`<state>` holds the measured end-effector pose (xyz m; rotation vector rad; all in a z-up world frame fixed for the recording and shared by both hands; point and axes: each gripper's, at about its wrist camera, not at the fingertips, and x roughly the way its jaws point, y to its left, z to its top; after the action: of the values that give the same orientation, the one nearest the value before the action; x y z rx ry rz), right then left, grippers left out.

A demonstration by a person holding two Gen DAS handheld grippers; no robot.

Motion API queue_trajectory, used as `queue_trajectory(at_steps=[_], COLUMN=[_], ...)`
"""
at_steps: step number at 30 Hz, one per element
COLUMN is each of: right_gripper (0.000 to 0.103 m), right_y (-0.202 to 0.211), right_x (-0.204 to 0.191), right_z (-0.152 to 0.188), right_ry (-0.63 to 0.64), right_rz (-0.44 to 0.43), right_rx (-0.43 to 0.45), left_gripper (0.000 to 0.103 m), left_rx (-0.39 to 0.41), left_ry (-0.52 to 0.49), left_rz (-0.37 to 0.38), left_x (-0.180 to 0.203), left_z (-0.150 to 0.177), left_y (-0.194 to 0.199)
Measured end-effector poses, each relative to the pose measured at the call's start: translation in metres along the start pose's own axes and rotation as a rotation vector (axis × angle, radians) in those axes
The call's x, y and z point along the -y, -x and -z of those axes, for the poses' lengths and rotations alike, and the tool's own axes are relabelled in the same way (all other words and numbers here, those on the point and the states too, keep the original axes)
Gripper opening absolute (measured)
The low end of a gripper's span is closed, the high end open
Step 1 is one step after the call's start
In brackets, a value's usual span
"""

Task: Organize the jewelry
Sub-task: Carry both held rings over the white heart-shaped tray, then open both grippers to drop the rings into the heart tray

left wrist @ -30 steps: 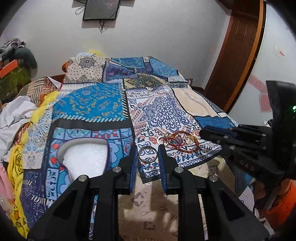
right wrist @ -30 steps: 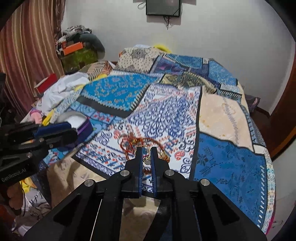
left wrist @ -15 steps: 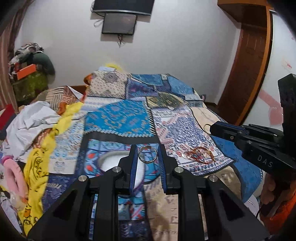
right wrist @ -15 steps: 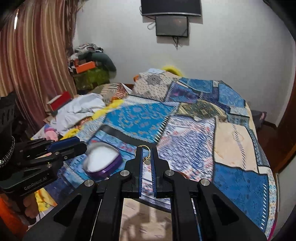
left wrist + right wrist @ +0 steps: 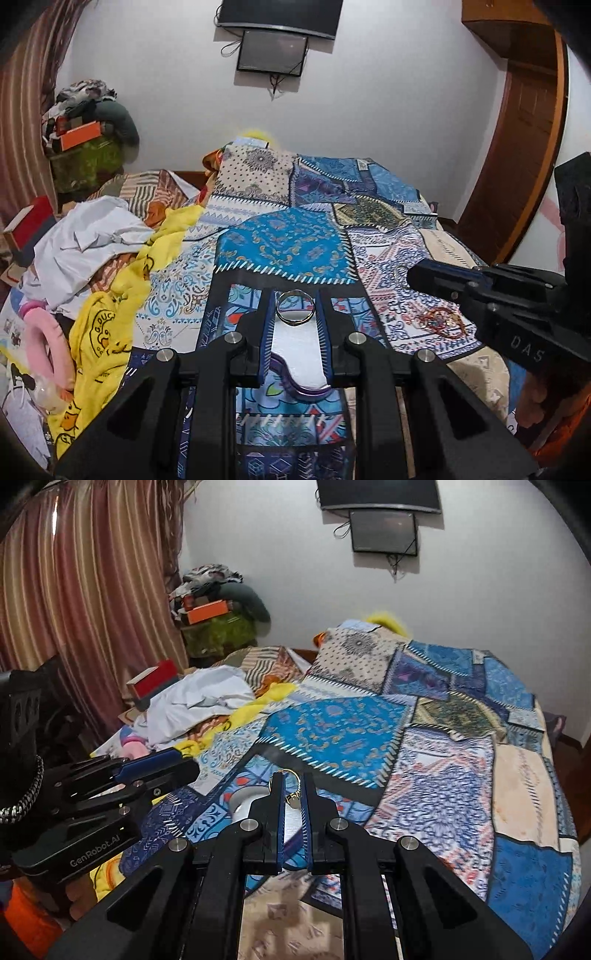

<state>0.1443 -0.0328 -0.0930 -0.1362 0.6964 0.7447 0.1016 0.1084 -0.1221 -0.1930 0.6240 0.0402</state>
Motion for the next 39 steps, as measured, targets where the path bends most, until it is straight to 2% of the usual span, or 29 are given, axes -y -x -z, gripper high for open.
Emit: queue_trajectory(at_steps=[8, 11, 19, 29, 35, 39], right_gripper=[0.007, 0.007, 0.007, 0.007, 0.007, 0.009], right_y=[-0.039, -0.053, -0.079, -0.088, -0.089, -0.088], right_x=[-0.003, -0.001, 0.005, 0.001, -0.003, -0.004], right_z=[0.006, 0.01, 0.02, 0.024, 0.023, 0.022], right_ry=[0.013, 0.011, -0.01, 0.014, 0.039, 0.044], right_rz=[-0.036, -0.053, -0.086, -0.087, -0.06, -0.042], right_rx=[-0.093, -0.125, -0.213, -0.258, -0.26, -0.259], left_gripper=[0.021, 0.021, 0.021, 0.021, 0.021, 0.029], left_rx=[-0.109, -0.139, -0.199, -0.198, -0.177, -0.157], left_ry=[0.052, 0.062, 0.047, 0.054, 0.06, 0.061], left_rz=[0.028, 0.059, 0.079, 0.062, 0.044, 0.021], left_x=[-0.019, -0.018, -0.011, -0.017, -0.02, -0.023], left_z=[0.014, 0.019, 0.027, 0.022, 0.018, 0.015], left_y=[-0.037, -0.05, -0.079, -0.084, -0.073, -0.062])
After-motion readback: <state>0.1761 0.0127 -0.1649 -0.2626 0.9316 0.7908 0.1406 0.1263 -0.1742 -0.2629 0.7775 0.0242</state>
